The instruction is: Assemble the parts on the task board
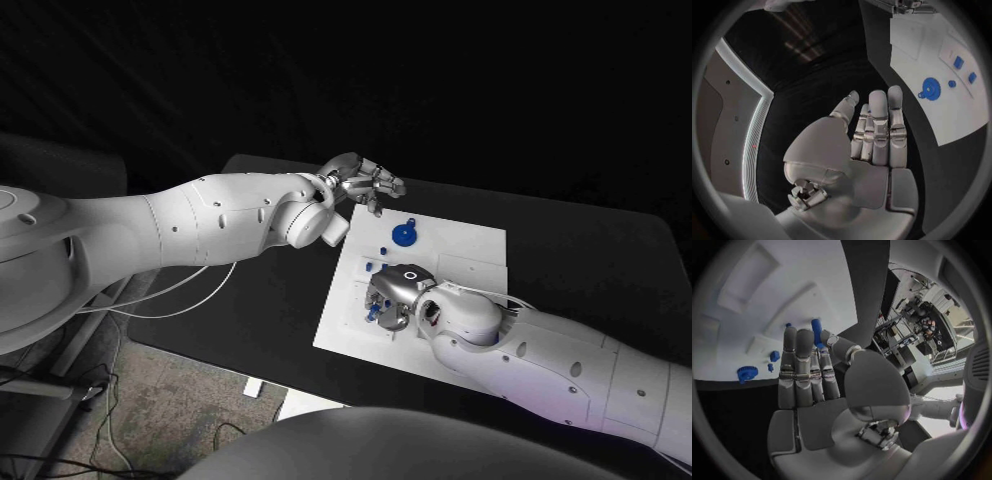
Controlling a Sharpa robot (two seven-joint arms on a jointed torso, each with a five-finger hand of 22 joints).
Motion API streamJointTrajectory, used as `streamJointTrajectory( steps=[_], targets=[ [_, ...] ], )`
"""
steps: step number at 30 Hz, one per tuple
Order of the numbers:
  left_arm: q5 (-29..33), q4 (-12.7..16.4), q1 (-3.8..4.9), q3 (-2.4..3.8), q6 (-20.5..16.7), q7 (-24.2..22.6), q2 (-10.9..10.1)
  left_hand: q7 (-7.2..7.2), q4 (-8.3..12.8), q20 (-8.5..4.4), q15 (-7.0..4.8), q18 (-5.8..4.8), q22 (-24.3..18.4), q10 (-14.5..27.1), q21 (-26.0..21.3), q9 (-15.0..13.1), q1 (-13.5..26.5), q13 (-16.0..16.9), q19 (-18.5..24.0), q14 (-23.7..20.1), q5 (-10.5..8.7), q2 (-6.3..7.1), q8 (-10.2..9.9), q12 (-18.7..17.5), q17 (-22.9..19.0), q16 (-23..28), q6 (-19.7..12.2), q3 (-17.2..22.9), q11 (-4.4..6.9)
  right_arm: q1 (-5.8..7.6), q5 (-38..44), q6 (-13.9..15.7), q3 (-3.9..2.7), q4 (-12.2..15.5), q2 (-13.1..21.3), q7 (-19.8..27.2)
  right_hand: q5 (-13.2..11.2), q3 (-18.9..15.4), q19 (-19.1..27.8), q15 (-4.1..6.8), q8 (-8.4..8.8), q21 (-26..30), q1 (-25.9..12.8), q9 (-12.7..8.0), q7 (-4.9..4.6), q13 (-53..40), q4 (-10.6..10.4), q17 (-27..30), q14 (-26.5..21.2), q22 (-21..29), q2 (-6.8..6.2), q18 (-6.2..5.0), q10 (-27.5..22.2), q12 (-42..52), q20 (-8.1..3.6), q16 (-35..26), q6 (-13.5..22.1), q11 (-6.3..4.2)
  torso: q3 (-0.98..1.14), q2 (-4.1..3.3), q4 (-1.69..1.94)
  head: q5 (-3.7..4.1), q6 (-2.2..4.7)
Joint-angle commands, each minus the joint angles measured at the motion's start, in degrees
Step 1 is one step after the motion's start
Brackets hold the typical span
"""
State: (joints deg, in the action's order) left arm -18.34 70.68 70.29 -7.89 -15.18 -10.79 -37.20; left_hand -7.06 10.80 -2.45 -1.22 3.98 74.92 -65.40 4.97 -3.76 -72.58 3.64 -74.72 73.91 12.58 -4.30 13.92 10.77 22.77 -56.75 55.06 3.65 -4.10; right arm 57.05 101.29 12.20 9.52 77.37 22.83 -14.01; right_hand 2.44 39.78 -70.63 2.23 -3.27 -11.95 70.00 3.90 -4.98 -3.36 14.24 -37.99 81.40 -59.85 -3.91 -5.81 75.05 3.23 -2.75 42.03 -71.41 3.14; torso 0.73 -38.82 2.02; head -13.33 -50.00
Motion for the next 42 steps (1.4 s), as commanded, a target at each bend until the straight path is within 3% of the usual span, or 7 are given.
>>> streamJointTrajectory(
  steps=[1, 25, 42],
  targets=[
    [0.3, 0.0, 0.05, 0.05, 0.8, -0.3, 0.2, -0.10, -0.2, 0.14, 0.19, 0.68, 0.6, 0.2, -0.3, -0.1, 0.1, 0.0, -0.2, 0.2, -0.13, -0.05, -0.1, 0.2, 0.1, 0.2, -0.4, 0.0, -0.07, -0.12, 0.9, -0.9, 0.03, -0.2, -0.2, -0.2, 0.4, 0.1, -0.6, 0.26, -0.39, 0.6, 0.0, 0.0, 0.05, -0.1, 0.4, 0.0, 0.3, -0.4, 0.60, -0.99, 1.6, 0.1, 0.01, -0.3, -0.3, -1.10, 0.03, -0.02, 0.03, -0.06, 0.00],
    [0.3, 0.0, 0.04, 0.05, 0.9, -0.3, 0.2, -0.10, -0.2, 0.14, 0.19, 0.68, 0.6, 0.2, -0.3, -0.1, 0.1, 0.0, -0.2, 0.2, -0.13, -0.05, -0.1, 0.2, 0.1, 0.2, -0.4, 0.0, -0.07, -0.42, 1.4, -0.4, 0.07, -0.6, -0.8, -0.2, 0.4, 0.1, -0.7, 0.27, -0.40, 0.8, -0.1, 0.1, 0.05, -0.1, 0.5, 0.0, 0.3, -0.5, 0.63, -0.97, 1.6, 0.1, -0.02, -0.3, -0.4, -1.11, -0.01, 0.00, 0.01, -0.16, 0.00],
    [0.3, 0.0, 0.05, 0.04, 1.1, -0.1, 0.2, -0.11, -0.2, 0.15, 0.20, 0.68, 0.6, 0.2, -0.3, -0.1, 0.2, 0.0, -0.2, 0.1, -0.14, -0.07, -0.1, 0.2, 0.1, 0.2, -0.5, 0.0, -0.09, -0.75, 2.7, -2.3, 0.15, -1.9, -1.6, -1.5, 0.4, 0.1, -0.8, 0.27, -0.39, 1.2, -0.1, 0.0, 0.04, -0.1, 0.6, 0.0, 0.2, -0.8, 0.73, -0.89, 1.5, 0.1, -0.09, -0.3, -0.3, -1.09, 0.00, -0.03, 0.02, -0.12, 0.00]
  ],
)
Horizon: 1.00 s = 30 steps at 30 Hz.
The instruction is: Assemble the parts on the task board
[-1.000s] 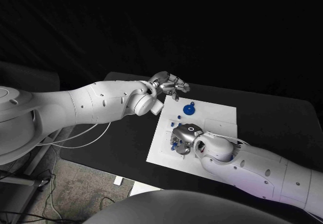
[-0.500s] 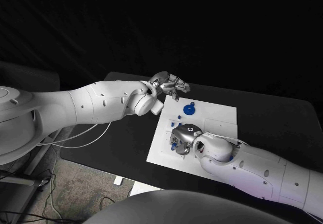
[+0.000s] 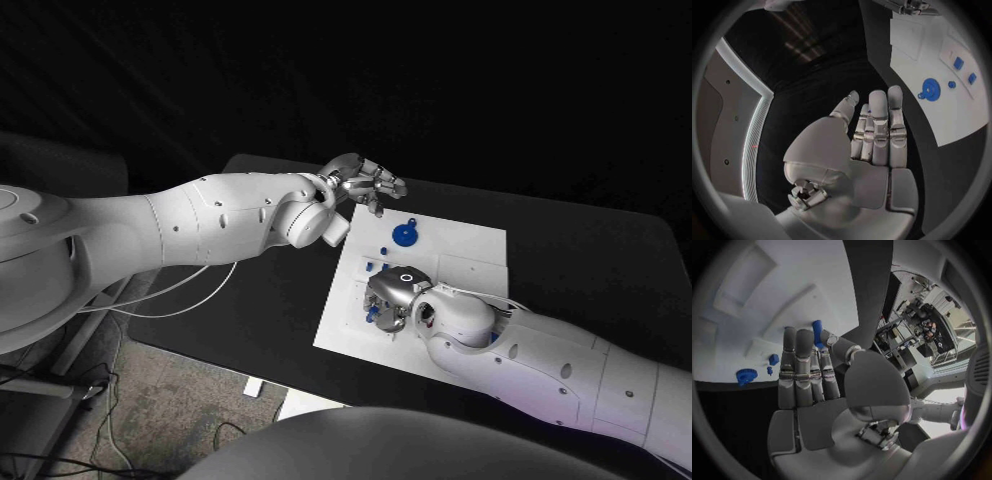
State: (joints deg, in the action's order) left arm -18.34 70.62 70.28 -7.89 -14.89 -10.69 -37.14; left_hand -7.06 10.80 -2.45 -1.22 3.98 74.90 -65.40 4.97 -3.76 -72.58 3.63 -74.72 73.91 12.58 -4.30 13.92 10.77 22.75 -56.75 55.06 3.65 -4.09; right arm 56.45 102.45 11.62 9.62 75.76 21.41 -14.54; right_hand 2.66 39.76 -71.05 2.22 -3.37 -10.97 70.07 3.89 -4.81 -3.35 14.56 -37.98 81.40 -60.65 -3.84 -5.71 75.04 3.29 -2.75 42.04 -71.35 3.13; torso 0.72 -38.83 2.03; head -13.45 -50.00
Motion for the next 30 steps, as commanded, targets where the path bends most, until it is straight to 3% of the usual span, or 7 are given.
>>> streamJointTrajectory(
  steps=[1, 16, 18, 19, 22, 26, 30],
  targets=[
    [0.3, 0.1, 0.06, 0.04, 0.8, -0.2, 0.1, -0.11, -0.3, 0.15, 0.20, 0.68, 0.7, 0.2, -0.3, -0.1, 0.2, 0.0, -0.2, 0.1, -0.14, -0.07, -0.1, 0.2, 0.1, 0.2, -0.4, 0.0, -0.09, -0.19, 1.6, -1.8, 0.06, -0.4, -0.2, -1.0, 0.2, 0.1, -0.4, 0.28, -0.29, 0.2, -0.2, 0.1, -0.12, -0.1, 0.3, 0.0, 0.2, 0.0, 0.66, -0.98, 1.5, 0.1, -0.09, -0.3, -0.4, -1.07, 0.01, -0.03, 0.02, 0.02, 0.00],
    [0.3, -0.1, 0.05, 0.04, 0.9, -0.2, 0.4, -0.11, -0.3, 0.15, 0.20, 0.68, 0.7, 0.2, -0.3, -0.1, 0.2, 0.0, -0.2, 0.1, -0.14, -0.07, -0.1, 0.2, 0.1, 0.2, -0.4, 0.0, -0.09, -0.89, 1.2, -1.3, 0.15, -1.3, -1.3, -0.2, 0.2, 0.3, -0.3, 0.19, -0.26, 0.5, -0.4, 0.0, -0.23, -0.1, 0.3, 0.2, 0.0, -0.3, 0.60, -0.97, 1.2, 0.1, 0.01, -0.5, -0.1, -0.96, 0.00, 0.02, -0.03, 0.14, 0.00],
    [0.3, -0.1, 0.05, 0.04, 0.9, -0.2, 0.4, -0.11, -0.3, 0.16, 0.21, 0.68, 0.6, 0.3, -0.3, -0.1, 0.2, 0.0, -0.2, 0.1, -0.14, -0.06, -0.1, 0.2, 0.1, 0.2, -0.5, 0.0, -0.10, -0.91, 0.9, -1.1, 0.16, -1.3, -1.3, 0.0, 1.5, 0.3, -0.2, 0.07, -0.26, 0.7, -0.8, 0.0, -0.37, -0.1, 0.2, 0.5, -0.1, -0.4, 0.02, -1.05, 0.7, 0.1, 0.20, -0.7, 0.2, -0.81, -0.01, 0.06, -0.02, 0.11, 0.00],
    [0.3, -0.1, 0.05, 0.04, 0.9, -0.2, 0.4, -0.12, -0.4, 0.16, 0.21, 0.68, 0.6, 0.3, -0.3, -0.1, 0.2, 0.0, -0.2, 0.1, -0.15, -0.05, -0.1, 0.2, 0.1, 0.2, -0.5, -0.1, -0.11, -0.92, 0.6, -1.1, 0.16, -1.3, -1.2, 0.1, 4.0, -1.3, -0.3, 0.09, -0.29, 0.6, -1.2, 0.1, -0.35, -0.1, -0.1, 0.6, 0.0, -0.6, -0.51, -1.11, 0.7, 0.1, 0.25, -0.7, 0.2, -0.80, -0.01, 0.08, -0.02, 0.12, 0.00],
    [0.3, -0.1, 0.05, 0.04, 0.9, -0.2, 0.4, -0.12, -0.4, 0.16, 0.21, 0.68, 0.6, 0.3, -0.3, -0.1, 0.2, 0.0, -0.2, 0.1, -0.15, -0.05, -0.1, 0.2, 0.1, 0.2, -0.5, -0.1, -0.11, -0.93, -0.2, -0.9, 0.16, -1.3, -1.2, 0.7, 8.1, -5.9, -0.2, -0.15, -0.25, 1.4, -1.9, 0.0, -0.28, 0.0, -0.6, 1.0, 0.0, -0.1, -1.26, -1.09, -0.2, 0.1, 0.66, -0.7, 0.6, -0.76, 0.00, 0.05, -0.02, 0.13, 0.00],
    [0.3, -0.1, 0.05, 0.04, 0.9, -0.1, 0.3, -0.12, -0.4, 0.16, 0.21, 0.68, 0.6, 0.3, -0.3, -0.1, 0.2, 0.0, -0.2, 0.1, -0.15, -0.05, -0.1, 0.2, 0.1, 0.2, -0.5, -0.1, -0.11, -0.93, -1.1, -0.6, 0.17, -1.2, -1.1, 1.2, 8.5, -10.2, -1.2, -0.47, -0.28, 3.5, -2.6, 0.0, -0.28, 0.0, -1.2, 1.4, -0.1, 2.5, -1.21, -1.10, -1.7, 0.1, 1.29, -0.5, 1.9, -0.44, 0.02, 0.06, -0.07, 0.11, 0.00],
    [0.3, -0.1, 0.05, 0.04, 0.9, -0.1, 0.3, -0.12, -0.4, 0.16, 0.21, 0.68, 0.6, 0.3, -0.3, -0.1, 0.2, 0.0, -0.2, 0.1, -0.15, -0.05, -0.1, 0.2, 0.1, 0.2, -0.5, -0.1, -0.11, -0.94, -1.9, 0.9, 0.17, -1.2, -1.0, 1.5, 8.8, -13.0, -2.5, -0.98, -0.23, 5.5, -3.4, -0.1, -0.69, 0.0, -1.9, 1.7, -0.3, 5.8, -2.00, -1.18, -3.8, 0.0, 1.95, -0.3, 3.9, 0.25, 0.05, 0.06, -0.06, 0.18, 0.00]
  ],
)
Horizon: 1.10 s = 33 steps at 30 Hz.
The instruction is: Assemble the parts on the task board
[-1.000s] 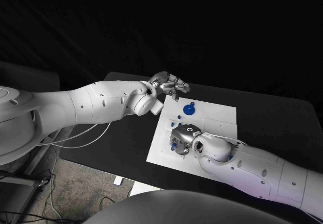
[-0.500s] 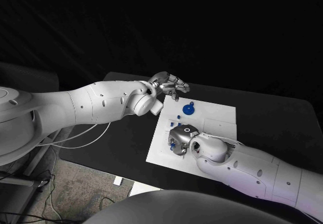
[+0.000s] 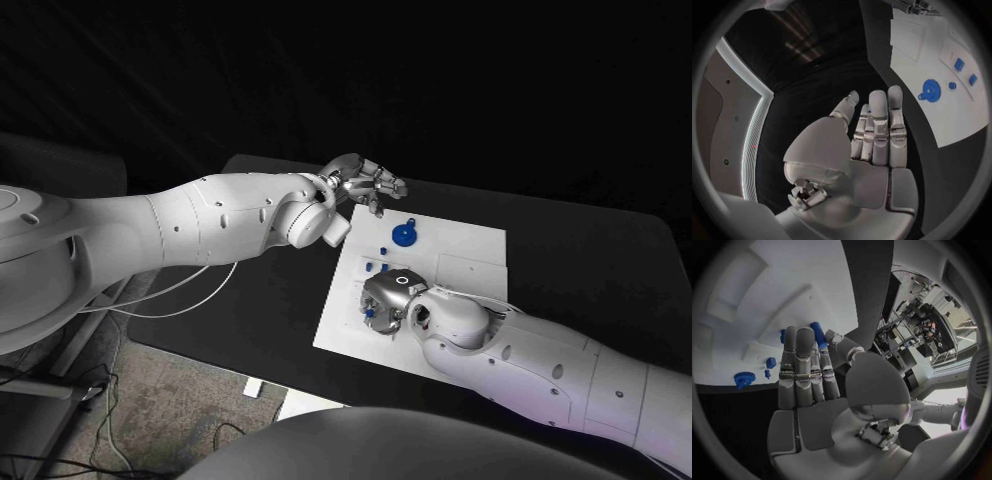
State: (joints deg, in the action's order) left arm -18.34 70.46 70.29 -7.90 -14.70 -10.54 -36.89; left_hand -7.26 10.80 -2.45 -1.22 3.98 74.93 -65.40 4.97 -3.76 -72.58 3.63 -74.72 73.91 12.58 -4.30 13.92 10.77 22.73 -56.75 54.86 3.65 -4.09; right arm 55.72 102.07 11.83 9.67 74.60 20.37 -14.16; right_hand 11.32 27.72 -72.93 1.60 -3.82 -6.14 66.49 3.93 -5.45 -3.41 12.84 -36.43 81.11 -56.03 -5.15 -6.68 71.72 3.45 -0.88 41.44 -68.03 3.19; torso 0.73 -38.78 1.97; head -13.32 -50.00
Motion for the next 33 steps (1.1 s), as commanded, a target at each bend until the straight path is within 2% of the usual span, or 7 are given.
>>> streamJointTrajectory(
  steps=[1, 6, 18, 22, 27, 30, 33],
  targets=[
    [0.3, 0.1, 0.05, 0.04, 0.7, -0.3, 0.1, 0.08, -0.4, 0.17, 0.22, 0.68, 0.6, 0.3, -0.3, -0.1, 0.2, 0.0, -0.2, 0.1, -0.15, -0.05, -0.1, 0.2, 0.1, 0.2, -0.3, -0.1, -0.11, -0.21, -1.6, 1.2, 0.11, 0.0, 0.1, 1.1, 0.2, -1.4, -0.8, -0.46, 0.29, 1.0, 0.1, -0.3, -0.31, 0.1, -0.3, 0.2, -0.1, 1.6, -0.94, -0.23, -1.1, -0.1, 0.16, 0.3, 1.2, 0.44, 0.03, 0.00, 0.00, 0.08, 0.00],
    [0.3, 0.1, 0.05, 0.04, 0.7, -0.3, 0.1, 0.08, -0.4, 0.17, 0.22, 0.68, 0.6, 0.3, -0.3, -0.1, 0.2, 0.0, -0.2, 0.1, -0.15, -0.05, -0.1, 0.2, 0.1, 0.2, -0.3, -0.1, -0.11, -0.21, -2.1, 4.1, 0.11, -0.1, 0.2, 0.7, -0.1, -3.0, -1.6, -1.20, 0.25, 1.9, 1.2, -0.3, -1.62, 0.0, -0.2, 0.6, -0.6, 3.8, -2.37, -0.57, -5.3, 0.0, 0.57, 0.3, 5.2, 1.71, 0.05, -0.01, 0.02, 0.20, 0.00],
    [0.3, 0.0, 0.05, 0.04, 0.7, -0.2, 0.0, 0.08, -0.4, 0.17, 0.22, 0.68, 0.6, 0.3, -0.3, -0.1, 0.2, 0.0, -0.2, 0.1, -0.15, -0.05, -0.1, 0.2, 0.1, 0.2, -0.3, -0.1, -0.11, -0.19, -3.2, 7.7, 0.10, 0.2, 1.1, 0.7, 0.2, -5.0, -2.1, -1.57, 0.26, 1.7, 2.7, -0.3, -2.06, 0.0, -1.2, 1.4, -1.0, 7.0, -3.54, -0.96, -7.3, 0.0, 1.13, 0.9, 6.6, 2.21, 0.03, 0.03, -0.04, 0.27, 0.00],
    [0.3, 0.0, 0.05, 0.04, 0.8, -0.2, -0.1, 0.08, -0.4, 0.17, 0.22, 0.68, 0.6, 0.3, -0.3, -0.1, 0.2, 0.0, -0.2, 0.1, -0.15, -0.05, -0.1, 0.2, 0.1, 0.2, -0.3, -0.1, -0.11, -0.01, -4.3, 9.5, 0.09, 1.2, 2.1, 1.5, 2.4, -11.0, -2.6, -1.96, 0.22, 2.2, 3.9, -0.3, -1.70, 0.0, -3.3, 1.7, -1.2, 10.0, -4.13, -1.28, -9.8, 0.1, 1.98, 1.0, 7.4, 2.57, 0.05, 0.06, -0.09, 0.51, 0.00],
    [0.3, -0.1, 0.04, 0.03, 0.9, -0.2, -0.2, 0.08, -0.4, 0.17, 0.22, 0.68, 0.6, 0.3, -0.3, -0.1, 0.2, 0.0, -0.2, 0.1, -0.15, -0.05, -0.1, 0.2, 0.1, 0.2, -0.3, -0.1, -0.11, 0.80, -8.2, 12.0, 0.04, 4.0, 4.5, 3.4, 2.9, -18.5, -3.7, -2.10, 0.20, 2.0, 6.6, -0.3, -0.91, 0.0, -10.2, 1.9, -1.5, 17.7, -5.03, -0.57, -10.4, 0.0, 2.04, 1.3, 8.5, 2.69, 0.04, 0.10, -0.13, 1.20, 0.00],
    [0.3, -0.2, 0.04, 0.03, 0.8, -0.2, -0.4, 0.08, -0.4, 0.17, 0.22, 0.68, 0.6, 0.3, -0.3, -0.1, 0.2, 0.0, -0.2, 0.1, -0.15, -0.05, -0.1, 0.2, 0.1, 0.2, -0.3, -0.1, -0.11, 1.92, -14.4, 12.1, -0.25, 6.6, 7.3, 7.1, 2.3, -20.2, -3.8, -1.76, 0.22, 2.0, 5.9, -0.3, -1.37, 0.0, -11.6, 2.1, -1.7, 20.6, -3.90, -0.15, -7.5, -0.1, 1.93, 1.1, 8.0, 2.02, 0.03, 0.16, -0.26, 2.33, 0.00],
    [0.3, -0.4, 0.02, 0.03, 0.8, -0.3, -0.5, 0.05, -0.4, 0.18, 0.24, 0.68, 0.6, 0.4, -0.4, -0.1, 0.2, 0.0, -0.2, 0.1, -0.18, 0.02, -0.2, 0.2, 0.1, 0.3, -0.4, -0.1, -0.13, 3.40, -25.0, 9.7, -0.88, 8.4, 10.4, 10.9, 2.5, -20.1, -3.2, -1.26, 0.14, 2.0, 5.3, -0.1, -1.58, 0.0, -10.5, 2.1, -2.6, 22.0, -0.80, 0.71, -3.5, 1.1, 1.24, 0.8, 6.3, 1.13, -0.02, 0.32, -0.37, 3.54, 0.00]
  ],
)
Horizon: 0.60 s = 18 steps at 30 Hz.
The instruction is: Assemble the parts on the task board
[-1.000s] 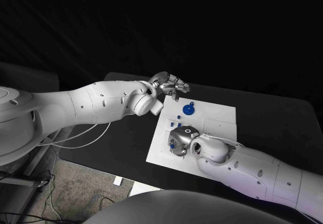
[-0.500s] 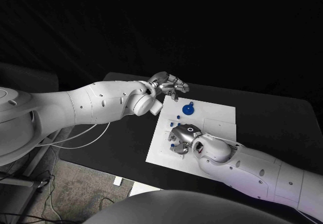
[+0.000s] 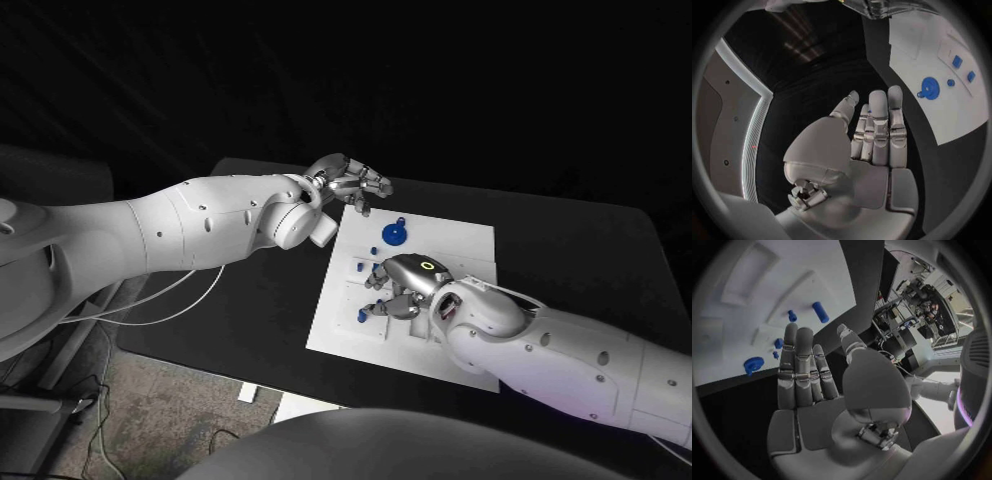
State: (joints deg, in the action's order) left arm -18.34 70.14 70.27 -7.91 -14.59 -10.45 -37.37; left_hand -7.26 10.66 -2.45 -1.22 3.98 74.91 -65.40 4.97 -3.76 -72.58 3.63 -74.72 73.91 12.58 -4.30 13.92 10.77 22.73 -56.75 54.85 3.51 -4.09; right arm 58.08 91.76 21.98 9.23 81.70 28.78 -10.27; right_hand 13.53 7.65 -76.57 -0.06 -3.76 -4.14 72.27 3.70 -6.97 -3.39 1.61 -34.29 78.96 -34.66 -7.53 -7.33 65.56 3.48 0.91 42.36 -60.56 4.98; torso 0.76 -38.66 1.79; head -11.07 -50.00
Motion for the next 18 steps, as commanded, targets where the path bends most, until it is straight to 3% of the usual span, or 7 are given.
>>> streamJointTrajectory(
  steps=[1, 5, 7, 9, 14, 16, 18],
  targets=[
    [0.3, -0.2, 0.02, 0.04, 0.7, -0.4, 0.0, 0.05, -0.3, 0.19, 0.25, 0.68, 0.6, 0.4, -0.4, -0.1, 0.2, 0.0, -0.2, 0.1, -0.18, 0.03, -0.2, 0.2, 0.1, 0.3, -0.4, 0.0, -0.15, 1.42, -17.3, -1.1, -0.67, 1.6, 2.9, 7.9, 0.7, 0.3, 0.6, 0.56, 0.09, 0.0, -0.6, 0.2, 0.17, -0.1, 1.3, -0.1, -0.6, 0.9, 2.36, 1.76, 3.6, 1.1, -0.91, -0.2, -1.5, -0.88, -0.01, 0.26, -0.30, 1.49, 0.00],
    [0.3, -0.7, -0.03, 0.03, 0.7, -0.5, -0.1, 0.05, -0.3, 0.19, 0.25, 0.68, 0.6, 0.4, -0.4, -0.1, 0.2, 0.0, -0.2, 0.1, -0.18, 0.03, -0.2, 0.2, 0.1, 0.3, -0.4, 0.0, -0.15, 3.12, -25.7, -4.3, -1.61, 3.0, 7.0, 10.6, 1.0, 0.4, 0.8, 1.41, 0.06, -0.1, -1.6, 0.5, 0.95, -0.4, 3.1, -0.7, -1.3, 1.6, 3.64, 3.33, 7.6, 2.6, -2.25, 0.2, -3.2, -2.24, 0.07, 0.57, -0.67, 2.28, 0.00],
    [0.3, -0.9, -0.11, 0.03, 0.7, -0.5, -0.1, 0.05, -0.3, 0.19, 0.25, 0.68, 0.6, 0.4, -0.4, -0.1, 0.2, 0.0, -0.2, 0.1, -0.18, 0.03, -0.2, 0.2, 0.1, 0.3, -0.4, 0.0, -0.15, 3.88, -28.7, -6.3, -1.95, 3.6, 9.1, 11.3, 0.8, -0.3, 0.4, 2.46, -0.01, -0.4, -1.7, 0.6, 1.51, -2.1, 3.9, -0.9, -1.0, 1.9, 4.15, 4.03, 12.2, 6.4, -3.04, 0.4, -4.0, -3.96, 0.17, 0.73, -0.92, 2.68, 0.00],
    [0.4, -1.2, -0.23, 0.03, 0.8, -0.5, -0.1, 0.05, -0.3, 0.19, 0.25, 0.68, 0.6, 0.4, -0.4, -0.1, 0.2, 0.0, -0.2, 0.1, -0.18, 0.03, -0.2, 0.2, 0.1, 0.3, -0.4, 0.0, -0.15, 4.45, -31.0, -8.7, -2.20, 4.0, 11.0, 11.3, 1.1, -2.8, -0.9, 3.37, 0.12, -1.1, -2.3, 0.5, 1.86, -9.4, 4.7, -2.5, -0.4, 2.1, 5.32, 5.26, 11.9, 15.8, -4.49, 2.5, -4.6, -5.07, 0.25, 0.90, -1.11, 3.12, 0.00],
    [0.5, -1.9, -0.66, 0.02, 1.0, -0.6, 0.0, 0.02, -0.4, 0.21, 0.26, 0.68, 0.6, 0.4, -0.4, -0.1, 0.3, 0.0, -0.1, 0.1, -0.18, -0.01, -0.2, 0.2, 0.1, 0.3, -0.5, 0.0, -0.17, 5.19, -35.3, -13.0, -2.46, 3.8, 14.4, 8.1, 0.5, -5.3, -3.5, 4.11, 0.05, -3.6, -5.1, 1.8, 2.62, -27.6, 3.4, -7.6, 0.3, 1.4, 8.18, 5.18, 4.5, 35.5, -5.41, 8.4, -5.0, -6.01, 0.51, 1.37, -1.50, 4.59, 0.00],
    [0.5, -2.0, -0.87, 0.02, 1.1, -0.7, 0.0, 0.02, -0.4, 0.21, 0.26, 0.68, 0.6, 0.4, -0.4, -0.1, 0.3, 0.0, -0.1, 0.1, -0.18, -0.01, -0.2, 0.2, 0.1, 0.3, -0.5, 0.0, -0.17, 5.31, -36.5, -14.7, -2.50, 3.7, 15.6, 4.7, -0.2, -4.2, -4.8, 4.30, 0.18, -5.3, -6.0, 2.5, 3.04, -33.2, 2.0, -10.5, 1.0, 0.5, 9.87, 4.24, 4.2, 41.1, -5.20, 10.9, -4.7, -6.30, 0.62, 1.52, -1.54, 5.52, 0.00],
    [0.5, -2.1, -1.08, 0.02, 1.2, -0.8, -0.1, 0.02, -0.4, 0.21, 0.26, 0.68, 0.6, 0.4, -0.4, -0.1, 0.3, 0.0, -0.1, 0.1, -0.18, -0.01, -0.2, 0.2, 0.1, 0.3, -0.5, 0.0, -0.17, 5.38, -37.2, -17.0, -2.52, 3.7, 16.6, 0.7, -9.2, -0.9, -5.9, 4.54, 0.22, -6.6, -7.7, 2.4, 2.82, -35.5, 0.5, -15.6, 2.5, -0.3, 13.24, 3.72, 5.1, 43.3, -5.51, 15.1, -3.3, -6.39, 0.80, 1.67, -1.66, 6.40, 0.00]
  ],
)
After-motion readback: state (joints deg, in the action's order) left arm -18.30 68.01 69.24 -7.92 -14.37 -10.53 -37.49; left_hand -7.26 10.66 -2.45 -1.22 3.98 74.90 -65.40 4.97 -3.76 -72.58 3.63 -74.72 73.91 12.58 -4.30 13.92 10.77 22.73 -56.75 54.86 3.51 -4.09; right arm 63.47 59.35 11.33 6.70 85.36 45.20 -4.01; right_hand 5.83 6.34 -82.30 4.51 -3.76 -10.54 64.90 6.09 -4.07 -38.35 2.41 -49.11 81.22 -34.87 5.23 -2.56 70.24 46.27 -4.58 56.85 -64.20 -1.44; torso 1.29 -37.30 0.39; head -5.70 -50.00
